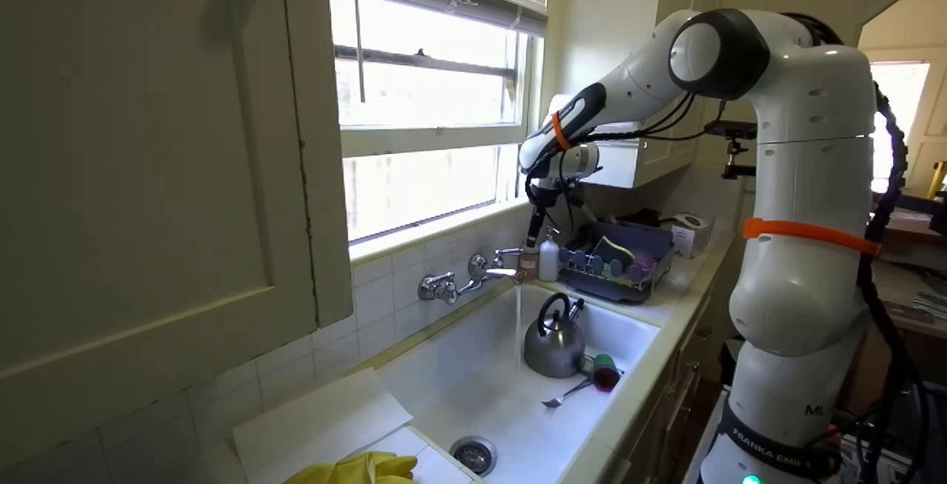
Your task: Push the faucet handles backwards.
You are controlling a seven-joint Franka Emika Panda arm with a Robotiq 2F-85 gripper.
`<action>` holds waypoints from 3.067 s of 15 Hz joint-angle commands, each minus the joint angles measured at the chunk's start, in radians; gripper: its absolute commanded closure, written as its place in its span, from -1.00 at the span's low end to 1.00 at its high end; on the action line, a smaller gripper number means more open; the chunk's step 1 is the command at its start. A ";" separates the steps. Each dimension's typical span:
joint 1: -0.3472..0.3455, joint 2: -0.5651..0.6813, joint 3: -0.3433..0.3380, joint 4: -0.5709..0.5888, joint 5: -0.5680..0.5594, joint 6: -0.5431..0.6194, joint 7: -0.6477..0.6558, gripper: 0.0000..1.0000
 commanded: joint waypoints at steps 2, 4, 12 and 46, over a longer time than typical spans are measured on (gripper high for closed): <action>-0.074 0.094 0.059 0.077 0.133 0.024 -0.316 -1.00; -0.096 0.121 0.077 0.111 0.163 0.009 -0.407 -1.00; -0.116 0.216 0.105 0.204 0.138 0.001 -0.524 -1.00; -0.155 0.450 0.150 0.595 -0.022 -0.289 -1.101 0.89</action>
